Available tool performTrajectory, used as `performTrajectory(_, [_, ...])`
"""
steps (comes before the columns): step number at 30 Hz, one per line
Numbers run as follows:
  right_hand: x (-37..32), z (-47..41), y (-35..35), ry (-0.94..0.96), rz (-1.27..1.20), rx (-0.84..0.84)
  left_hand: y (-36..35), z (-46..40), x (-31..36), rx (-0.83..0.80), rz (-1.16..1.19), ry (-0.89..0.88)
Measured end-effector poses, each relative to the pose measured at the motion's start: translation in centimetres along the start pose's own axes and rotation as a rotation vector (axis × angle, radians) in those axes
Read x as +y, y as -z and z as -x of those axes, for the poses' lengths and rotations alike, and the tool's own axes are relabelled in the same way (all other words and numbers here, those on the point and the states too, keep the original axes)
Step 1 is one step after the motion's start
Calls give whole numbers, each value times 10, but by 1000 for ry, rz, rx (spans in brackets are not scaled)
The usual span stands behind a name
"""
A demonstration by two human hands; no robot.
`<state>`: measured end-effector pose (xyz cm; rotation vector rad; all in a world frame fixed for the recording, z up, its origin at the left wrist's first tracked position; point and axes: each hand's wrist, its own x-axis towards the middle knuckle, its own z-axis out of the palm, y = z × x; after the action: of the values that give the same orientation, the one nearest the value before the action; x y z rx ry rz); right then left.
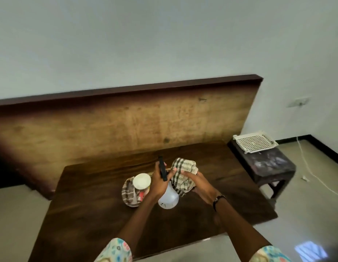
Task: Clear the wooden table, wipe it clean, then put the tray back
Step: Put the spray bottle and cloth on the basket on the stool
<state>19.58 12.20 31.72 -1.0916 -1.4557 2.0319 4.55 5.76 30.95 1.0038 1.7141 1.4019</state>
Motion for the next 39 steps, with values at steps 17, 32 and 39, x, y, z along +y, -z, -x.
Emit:
performTrajectory(17, [-55,10,270,63,-182,244,-249,-112,79,-412,62,-38])
performTrajectory(32, [-135,-45,465,100,-13,454,-433,-230,127,-439,37,-74])
performTrajectory(39, [-118,-89,526,-4,-16,656,-473,-271,117,-369,37,-3])
